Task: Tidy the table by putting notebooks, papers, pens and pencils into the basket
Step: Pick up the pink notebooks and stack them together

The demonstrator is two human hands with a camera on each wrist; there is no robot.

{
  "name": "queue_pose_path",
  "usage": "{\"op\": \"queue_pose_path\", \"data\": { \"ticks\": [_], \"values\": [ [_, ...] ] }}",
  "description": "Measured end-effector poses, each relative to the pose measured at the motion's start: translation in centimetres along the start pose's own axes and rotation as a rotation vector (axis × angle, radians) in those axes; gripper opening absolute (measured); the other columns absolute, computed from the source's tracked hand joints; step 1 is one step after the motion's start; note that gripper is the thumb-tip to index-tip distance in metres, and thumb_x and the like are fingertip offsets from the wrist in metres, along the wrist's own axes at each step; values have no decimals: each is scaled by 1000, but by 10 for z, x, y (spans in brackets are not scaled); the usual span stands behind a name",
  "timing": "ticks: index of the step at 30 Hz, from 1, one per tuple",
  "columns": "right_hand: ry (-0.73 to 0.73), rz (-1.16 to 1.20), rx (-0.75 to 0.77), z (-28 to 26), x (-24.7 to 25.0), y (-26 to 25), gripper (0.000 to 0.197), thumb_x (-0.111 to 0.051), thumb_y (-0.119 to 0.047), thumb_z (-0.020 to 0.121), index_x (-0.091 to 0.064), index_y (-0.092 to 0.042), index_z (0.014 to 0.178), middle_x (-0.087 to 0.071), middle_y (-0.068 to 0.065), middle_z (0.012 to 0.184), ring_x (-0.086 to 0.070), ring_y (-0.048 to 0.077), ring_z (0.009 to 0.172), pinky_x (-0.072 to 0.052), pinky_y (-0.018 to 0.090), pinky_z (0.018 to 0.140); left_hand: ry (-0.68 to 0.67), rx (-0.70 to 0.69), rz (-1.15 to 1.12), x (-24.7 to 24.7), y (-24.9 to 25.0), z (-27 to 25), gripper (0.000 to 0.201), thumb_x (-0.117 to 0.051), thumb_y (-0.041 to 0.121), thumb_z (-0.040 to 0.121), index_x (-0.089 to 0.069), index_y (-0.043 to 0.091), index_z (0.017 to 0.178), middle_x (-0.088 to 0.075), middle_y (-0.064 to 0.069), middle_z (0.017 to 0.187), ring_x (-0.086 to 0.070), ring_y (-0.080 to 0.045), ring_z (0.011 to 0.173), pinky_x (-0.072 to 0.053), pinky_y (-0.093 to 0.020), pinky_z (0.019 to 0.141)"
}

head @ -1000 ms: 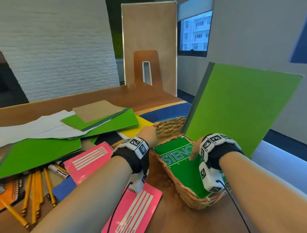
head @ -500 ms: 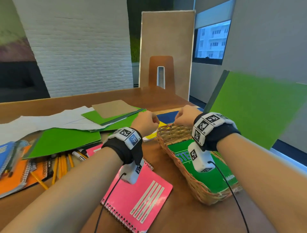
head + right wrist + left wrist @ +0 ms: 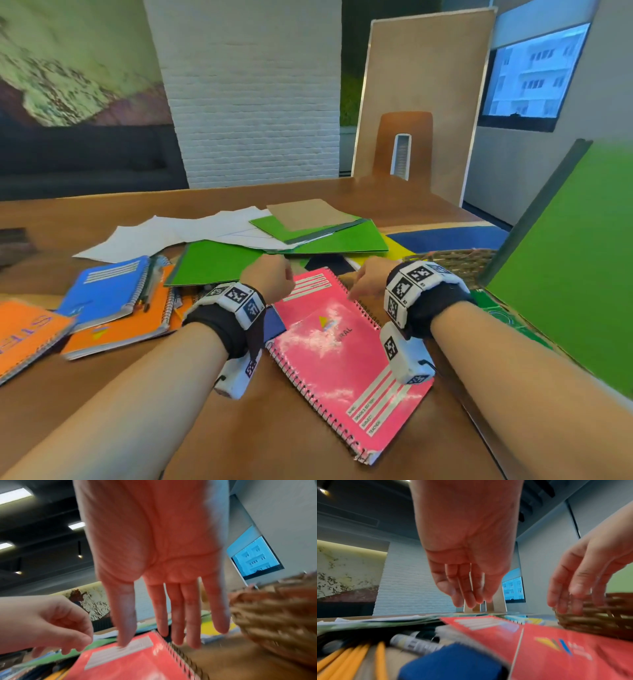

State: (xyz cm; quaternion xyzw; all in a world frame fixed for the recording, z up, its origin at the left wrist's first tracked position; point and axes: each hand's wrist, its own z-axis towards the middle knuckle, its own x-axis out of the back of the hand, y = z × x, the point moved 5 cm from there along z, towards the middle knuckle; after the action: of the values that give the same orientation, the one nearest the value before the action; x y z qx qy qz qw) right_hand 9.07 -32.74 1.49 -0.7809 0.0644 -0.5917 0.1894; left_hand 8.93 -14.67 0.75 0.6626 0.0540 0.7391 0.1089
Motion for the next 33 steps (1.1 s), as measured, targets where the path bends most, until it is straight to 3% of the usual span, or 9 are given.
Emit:
{"op": "queue_pose_path", "data": {
  "ticks": [4, 7, 9, 14, 18, 21, 24, 28, 33],
  "values": [
    [-123, -41, -17, 4, -31, 7, 26, -84, -33, 64, -58, -32, 69, -56, -20, 55, -53, 6, 59, -43, 20, 62, -149, -79, -36, -20, -3, -16, 23, -63, 38, 87, -64, 15, 88, -60, 1, 83, -55, -15, 75, -40, -26, 65],
    [-122, -132, -147, 22, -47, 16, 55, -83, -62, 33, -57, -21, 58, -65, -6, 66, -63, 16, 67, -53, 31, 74, -213, -80, -10, -28, -4, -24, 38, -67, 50, 80, -65, 15, 96, -63, 1, 90, -57, -15, 81, -44, -27, 67],
    [-144, -117, -148, 35, -62, 19, 69, -81, -64, 19, -63, -15, 64, -70, 1, 74, -68, 22, 74, -56, 37, 78, -286, -56, 5, -32, -8, -28, 49, -72, 54, 74, -62, 15, 102, -58, 3, 91, -54, -15, 84, -41, -26, 66],
    [-106, -28, -125, 26, -61, 12, 37, -81, -43, 66, -66, -12, 83, -69, 5, 90, -64, 21, 83, -49, 27, 77, -341, 17, -17, -30, -18, -34, 58, -79, 54, 65, -54, 18, 105, -52, 5, 92, -50, -14, 86, -35, -22, 56],
    [-71, 52, -99, 28, -49, 1, 35, -59, -35, 90, -58, -11, 115, -57, 12, 127, -54, 25, 116, -41, 26, 91, -385, 54, -98, -26, -29, -35, 59, -77, 53, 68, -60, 11, 106, -63, -2, 93, -56, -14, 73, -42, -20, 51],
    [47, 295, -92, 25, -31, -6, 39, -53, -22, 95, -54, 3, 125, -53, 21, 131, -51, 31, 121, -41, 29, 91, -309, 89, -143, -23, -37, -32, 65, -77, 55, 67, -59, 9, 109, -65, -7, 106, -59, -17, 84, -45, -23, 63],
    [246, 582, -63, 33, -10, -6, 41, -49, -19, 96, -56, 17, 113, -57, 33, 118, -59, 37, 99, -44, 39, 85, -111, 181, -344, -17, -43, -28, 69, -78, 49, 69, -47, 10, 116, -57, -2, 106, -60, -21, 94, -46, -28, 68],
    [391, 959, -2, 47, -2, -2, 33, -50, -32, 96, -53, -2, 110, -60, 26, 109, -57, 27, 78, -45, 53, 95, -46, 182, -806, -16, -36, -25, 36, -72, 29, 82, -57, 6, 107, -66, -9, 99, -64, -19, 77, -52, -27, 60],
    [367, 1067, -15, 36, -4, -11, 45, -35, -37, 100, -56, 1, 110, -58, 17, 98, -56, 27, 87, -49, 52, 90, 82, 166, -1186, -4, -33, -20, 13, -62, 3, 88, -63, 7, 100, -67, -13, 97, -63, -18, 74, -55, -30, 69]
  ]
}}
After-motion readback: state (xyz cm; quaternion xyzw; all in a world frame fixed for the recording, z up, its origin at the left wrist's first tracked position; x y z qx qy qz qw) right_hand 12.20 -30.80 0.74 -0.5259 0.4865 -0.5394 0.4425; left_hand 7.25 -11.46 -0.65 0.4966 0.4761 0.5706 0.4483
